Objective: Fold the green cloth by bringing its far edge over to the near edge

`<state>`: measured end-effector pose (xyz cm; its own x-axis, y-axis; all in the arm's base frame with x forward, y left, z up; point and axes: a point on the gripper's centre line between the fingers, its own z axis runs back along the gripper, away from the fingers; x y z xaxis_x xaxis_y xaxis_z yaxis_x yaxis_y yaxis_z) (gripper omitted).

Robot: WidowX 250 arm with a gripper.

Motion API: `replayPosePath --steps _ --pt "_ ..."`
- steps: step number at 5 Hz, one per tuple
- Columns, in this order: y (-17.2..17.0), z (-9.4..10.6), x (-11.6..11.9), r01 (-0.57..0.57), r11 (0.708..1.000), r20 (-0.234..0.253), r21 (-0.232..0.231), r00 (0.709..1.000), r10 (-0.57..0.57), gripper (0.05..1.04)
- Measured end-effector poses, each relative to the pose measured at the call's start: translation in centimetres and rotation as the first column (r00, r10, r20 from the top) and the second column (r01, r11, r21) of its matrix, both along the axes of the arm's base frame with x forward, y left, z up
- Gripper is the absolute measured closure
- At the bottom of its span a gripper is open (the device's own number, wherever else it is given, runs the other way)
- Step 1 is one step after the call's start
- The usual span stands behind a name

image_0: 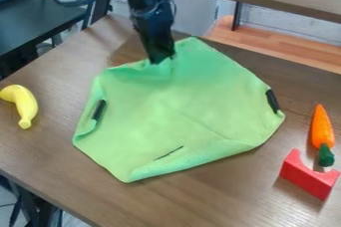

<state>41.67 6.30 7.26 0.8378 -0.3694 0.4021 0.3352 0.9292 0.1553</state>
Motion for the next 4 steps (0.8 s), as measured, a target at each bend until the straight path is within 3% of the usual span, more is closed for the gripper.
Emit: replayPosePath --steps 2,3,4 --pt "-3.8 -2.4 -4.3 0.086 0.981 -0.052 0.176 0.996 -0.078 1.025" --pt "-4.7 -0.9 -5.9 0.075 0.972 -0.076 0.225 0.995 -0.06 1.025" --pt "-5.5 0.2 -7.0 0.053 0.963 -0.07 0.263 0.997 -0.036 1.026"
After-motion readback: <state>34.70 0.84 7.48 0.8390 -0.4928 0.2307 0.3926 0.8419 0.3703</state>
